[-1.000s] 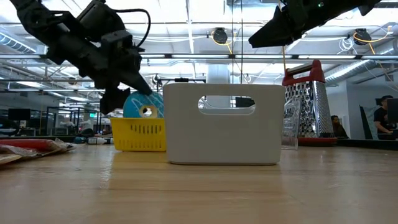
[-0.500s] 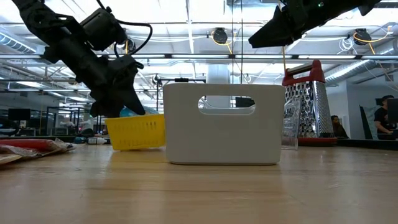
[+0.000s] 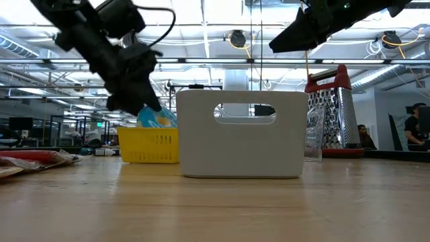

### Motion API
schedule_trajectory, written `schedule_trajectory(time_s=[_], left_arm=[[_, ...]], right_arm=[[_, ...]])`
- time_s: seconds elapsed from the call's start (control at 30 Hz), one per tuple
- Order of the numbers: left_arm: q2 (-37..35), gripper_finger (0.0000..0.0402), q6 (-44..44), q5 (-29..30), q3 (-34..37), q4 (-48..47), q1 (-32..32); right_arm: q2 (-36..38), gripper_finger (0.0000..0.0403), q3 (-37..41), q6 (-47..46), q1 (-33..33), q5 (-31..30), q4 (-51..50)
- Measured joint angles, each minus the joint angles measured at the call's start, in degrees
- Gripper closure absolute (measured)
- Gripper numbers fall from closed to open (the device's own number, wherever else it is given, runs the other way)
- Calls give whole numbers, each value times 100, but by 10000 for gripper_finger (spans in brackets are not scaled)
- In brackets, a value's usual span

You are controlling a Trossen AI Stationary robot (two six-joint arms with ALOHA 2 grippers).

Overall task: Pick & Place Food Item
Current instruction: Put the blue doughnut into the yellow bin

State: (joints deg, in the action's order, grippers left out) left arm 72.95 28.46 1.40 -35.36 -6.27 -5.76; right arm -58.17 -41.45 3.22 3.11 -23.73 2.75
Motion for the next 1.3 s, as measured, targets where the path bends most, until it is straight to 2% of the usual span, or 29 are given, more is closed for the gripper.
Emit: schedule_trajectory(time_s=[0.3,0.53,0.63,0.77,0.9,1.03,1.3], left_arm=[[0,158,-249,199,-638,-1184,103],[0,158,-297,835,-1008,-1934,103],[0,158,-437,1104,-1113,-1915,103],[54,158,-589,1168,-1114,-1680,103],[221,158,-652,942,-1107,-1641,103],[528,158,-1224,577,-1107,-1593,248],[1193,158,-1867,799,-1101,-1225,689]], right_arm=[[0,176,0,0,0,0,-17],[-2,176,0,0,0,0,-91],[-2,176,0,0,0,0,-91],[-2,175,0,0,0,0,-91],[-2,175,0,0,0,0,-89],[-2,175,0,0,0,0,-91],[-2,175,0,2,0,-4,-104]])
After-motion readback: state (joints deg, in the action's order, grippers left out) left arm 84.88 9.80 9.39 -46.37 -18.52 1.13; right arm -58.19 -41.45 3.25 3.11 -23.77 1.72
